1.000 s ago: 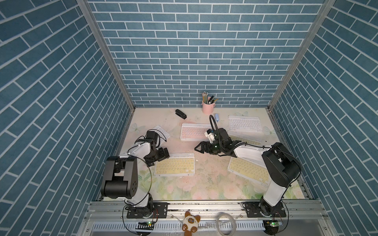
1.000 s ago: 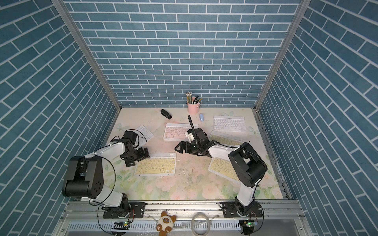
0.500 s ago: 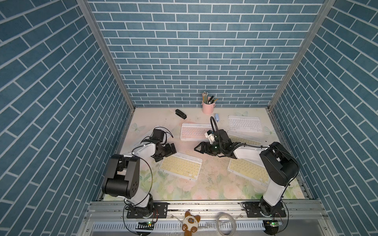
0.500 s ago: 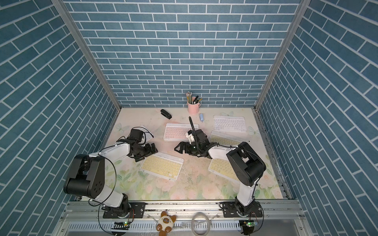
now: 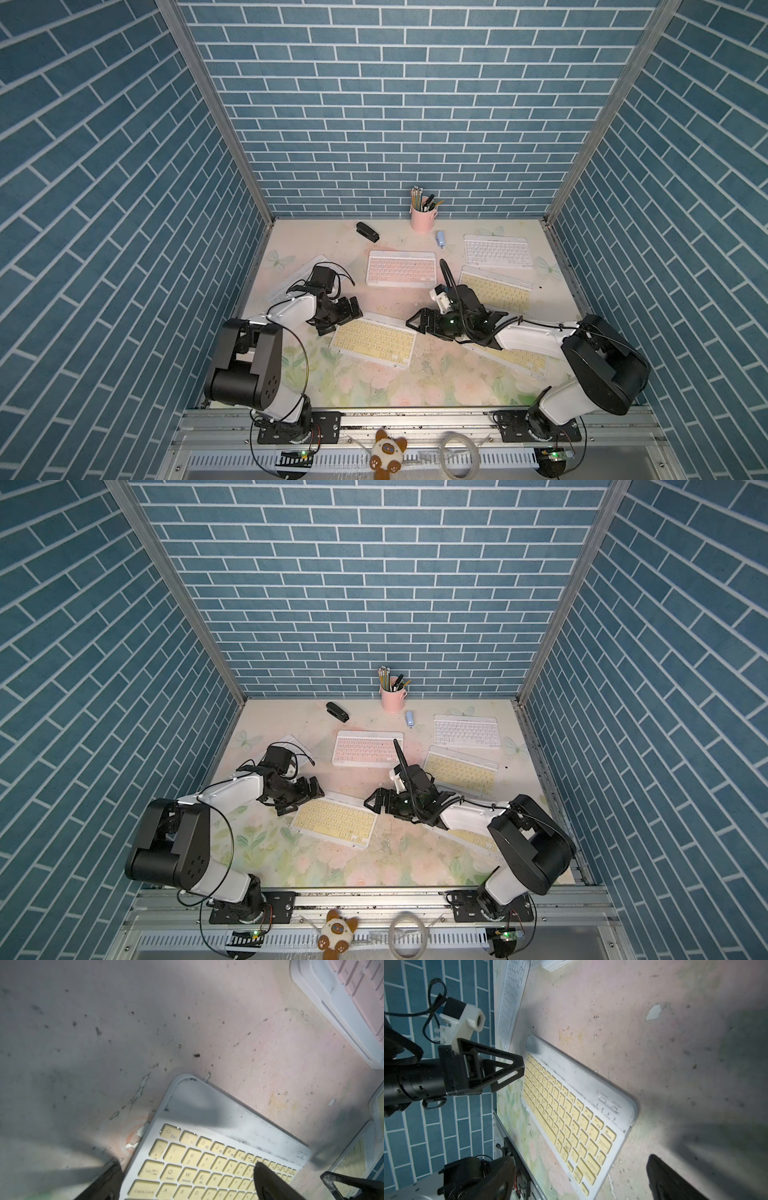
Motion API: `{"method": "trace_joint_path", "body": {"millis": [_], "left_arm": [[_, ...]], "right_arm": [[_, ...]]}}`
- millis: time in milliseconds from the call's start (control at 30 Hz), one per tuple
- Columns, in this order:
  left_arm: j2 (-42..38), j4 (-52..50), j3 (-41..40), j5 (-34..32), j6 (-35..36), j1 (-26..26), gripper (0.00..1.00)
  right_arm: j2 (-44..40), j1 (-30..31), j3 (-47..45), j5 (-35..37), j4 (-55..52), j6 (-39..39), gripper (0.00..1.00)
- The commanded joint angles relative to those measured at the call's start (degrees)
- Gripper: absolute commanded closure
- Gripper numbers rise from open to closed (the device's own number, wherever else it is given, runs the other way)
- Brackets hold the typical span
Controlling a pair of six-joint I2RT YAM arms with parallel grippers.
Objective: Stack the numeric keypads
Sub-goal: Move the numeric keypad to the center of the board, then pick up the numeric keypad from the center of the board.
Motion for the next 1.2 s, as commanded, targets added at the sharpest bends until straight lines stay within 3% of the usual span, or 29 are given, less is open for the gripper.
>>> {"method": "trace_joint_path", "body": {"millis": [0, 633, 1167], "left_arm": [[-0.56, -1.74, -1.19, 1.64, 0.71, 0.26, 0.00], [-2.26, 3.65, -6.45, 5.57, -1.78, 0.28, 0.00], [-2.34, 8.61, -10.03, 7.64, -4.87, 0.18, 0.01]], "right_arm": [[0.38, 0.73, 1.23, 2.80, -0.31, 2.14, 0.01], [10.55, 0.73, 6.38, 2.31, 3.55, 2.09, 0.01], [13.50, -0.54, 9.07, 7.60, 7.95, 7.74, 0.01]]}}
